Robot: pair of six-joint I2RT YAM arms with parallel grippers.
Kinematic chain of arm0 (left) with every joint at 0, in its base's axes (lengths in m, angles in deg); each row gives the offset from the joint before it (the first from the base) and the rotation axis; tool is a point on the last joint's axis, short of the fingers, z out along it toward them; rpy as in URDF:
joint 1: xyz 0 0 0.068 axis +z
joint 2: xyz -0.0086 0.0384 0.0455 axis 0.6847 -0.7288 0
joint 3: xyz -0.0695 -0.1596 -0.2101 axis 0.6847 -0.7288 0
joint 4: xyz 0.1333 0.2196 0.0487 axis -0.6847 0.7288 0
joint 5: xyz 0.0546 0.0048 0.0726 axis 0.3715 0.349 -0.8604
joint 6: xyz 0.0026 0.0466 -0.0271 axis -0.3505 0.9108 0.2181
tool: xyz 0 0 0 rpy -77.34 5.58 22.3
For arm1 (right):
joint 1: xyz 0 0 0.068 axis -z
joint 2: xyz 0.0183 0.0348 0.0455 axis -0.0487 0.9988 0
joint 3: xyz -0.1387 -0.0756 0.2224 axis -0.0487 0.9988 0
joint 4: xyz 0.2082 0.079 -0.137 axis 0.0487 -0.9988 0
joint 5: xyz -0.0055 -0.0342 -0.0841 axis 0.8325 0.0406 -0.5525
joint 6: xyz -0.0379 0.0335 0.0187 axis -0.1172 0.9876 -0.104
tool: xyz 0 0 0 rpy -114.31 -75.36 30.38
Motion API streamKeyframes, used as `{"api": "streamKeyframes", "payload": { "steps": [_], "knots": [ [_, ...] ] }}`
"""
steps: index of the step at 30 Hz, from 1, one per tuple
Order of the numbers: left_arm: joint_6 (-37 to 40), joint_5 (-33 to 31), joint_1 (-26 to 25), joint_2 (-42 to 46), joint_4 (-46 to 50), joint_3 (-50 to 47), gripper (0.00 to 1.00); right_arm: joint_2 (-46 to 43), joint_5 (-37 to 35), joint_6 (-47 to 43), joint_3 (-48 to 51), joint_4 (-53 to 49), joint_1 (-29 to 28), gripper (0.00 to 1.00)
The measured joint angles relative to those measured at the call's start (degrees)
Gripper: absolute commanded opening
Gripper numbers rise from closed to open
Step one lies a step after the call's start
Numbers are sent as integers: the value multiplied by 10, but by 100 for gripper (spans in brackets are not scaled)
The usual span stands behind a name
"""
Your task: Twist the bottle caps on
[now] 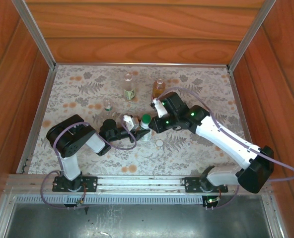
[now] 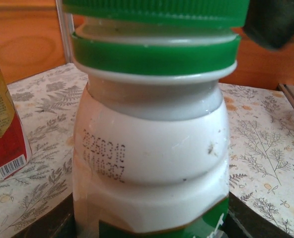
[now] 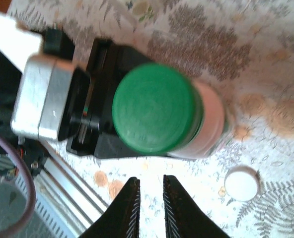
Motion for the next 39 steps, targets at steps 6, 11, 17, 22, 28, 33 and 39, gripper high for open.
{"api": "streamKeyframes", "payload": {
  "steps": [6,11,17,22,28,33,39],
  "knots": [
    [4,5,0,26,18,-12,49,-49,-20,-87,1,0,0,66],
    [28,37,0,89,60,-28,49,-96,-1,-243,7,14,0,82],
    [57,87,0,172,132,-29,49,-99,64,-446,9,14,0,82],
    [66,112,0,202,168,-28,49,-60,101,-552,-12,6,0,77],
    [69,126,0,205,191,-28,49,-21,137,-602,-42,4,0,65],
    [71,126,0,208,197,-28,49,-5,155,-615,-53,3,0,54],
    [72,127,0,208,204,-28,49,0,160,-620,-55,0,0,43]
  ]
}}
